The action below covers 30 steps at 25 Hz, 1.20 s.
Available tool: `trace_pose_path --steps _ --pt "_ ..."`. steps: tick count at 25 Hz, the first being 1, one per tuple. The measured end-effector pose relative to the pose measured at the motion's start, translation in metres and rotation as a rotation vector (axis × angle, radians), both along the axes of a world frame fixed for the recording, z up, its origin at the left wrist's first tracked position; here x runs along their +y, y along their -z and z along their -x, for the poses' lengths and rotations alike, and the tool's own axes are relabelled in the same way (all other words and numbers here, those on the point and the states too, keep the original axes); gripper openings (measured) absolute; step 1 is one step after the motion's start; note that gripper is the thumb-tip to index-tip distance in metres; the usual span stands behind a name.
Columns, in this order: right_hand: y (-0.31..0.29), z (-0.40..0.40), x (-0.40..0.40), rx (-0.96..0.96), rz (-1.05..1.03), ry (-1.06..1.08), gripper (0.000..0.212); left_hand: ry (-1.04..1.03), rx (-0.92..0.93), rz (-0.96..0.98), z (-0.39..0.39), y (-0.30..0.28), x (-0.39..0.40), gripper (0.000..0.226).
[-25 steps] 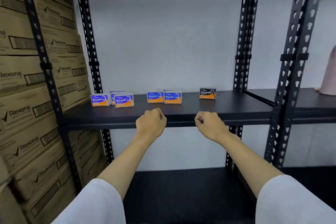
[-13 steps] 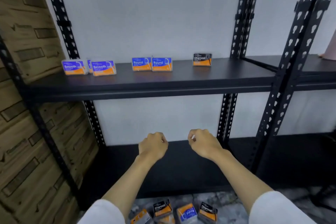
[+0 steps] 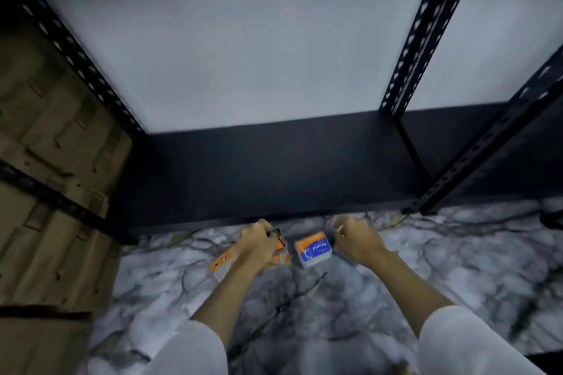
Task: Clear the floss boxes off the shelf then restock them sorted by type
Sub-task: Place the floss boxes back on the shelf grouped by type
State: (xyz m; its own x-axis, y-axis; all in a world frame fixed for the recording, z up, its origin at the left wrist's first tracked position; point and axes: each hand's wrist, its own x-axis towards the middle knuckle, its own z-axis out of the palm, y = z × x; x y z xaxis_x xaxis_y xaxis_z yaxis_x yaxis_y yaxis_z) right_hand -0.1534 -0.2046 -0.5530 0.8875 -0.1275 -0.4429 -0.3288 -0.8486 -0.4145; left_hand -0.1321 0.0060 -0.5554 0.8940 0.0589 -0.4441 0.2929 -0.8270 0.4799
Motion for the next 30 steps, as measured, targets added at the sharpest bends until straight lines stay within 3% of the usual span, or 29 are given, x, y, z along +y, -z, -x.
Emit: trace_pose_path --steps 3,5,8,14,17,22,30 --pt "0.051 -0.002 0.003 0.045 -0.070 -0.009 0.016 -0.142 0.012 0.017 -0.007 0.046 0.007 0.031" --pt "0.078 -0.003 0.010 0.068 -0.094 -0.004 0.034 -0.210 0.023 0.019 -0.009 0.068 0.008 0.041" --pt "0.111 -0.006 0.026 0.077 0.036 -0.027 0.061 -0.290 0.045 0.007 -0.011 0.090 0.001 0.055" --pt "0.143 -0.006 0.052 0.106 0.225 -0.069 0.110 -0.336 0.174 -0.187 -0.024 0.111 -0.027 0.088" --pt "0.150 -0.008 0.055 0.037 0.221 -0.039 0.105 -0.319 0.167 -0.227 -0.023 0.117 -0.028 0.088" --pt "0.143 -0.003 0.052 -0.088 0.025 0.062 0.095 -0.333 0.071 -0.101 -0.020 0.107 -0.018 0.078" --pt "0.024 -0.010 0.049 -0.251 -0.188 0.093 0.099 -0.322 -0.260 0.078 -0.007 0.003 0.001 0.074"
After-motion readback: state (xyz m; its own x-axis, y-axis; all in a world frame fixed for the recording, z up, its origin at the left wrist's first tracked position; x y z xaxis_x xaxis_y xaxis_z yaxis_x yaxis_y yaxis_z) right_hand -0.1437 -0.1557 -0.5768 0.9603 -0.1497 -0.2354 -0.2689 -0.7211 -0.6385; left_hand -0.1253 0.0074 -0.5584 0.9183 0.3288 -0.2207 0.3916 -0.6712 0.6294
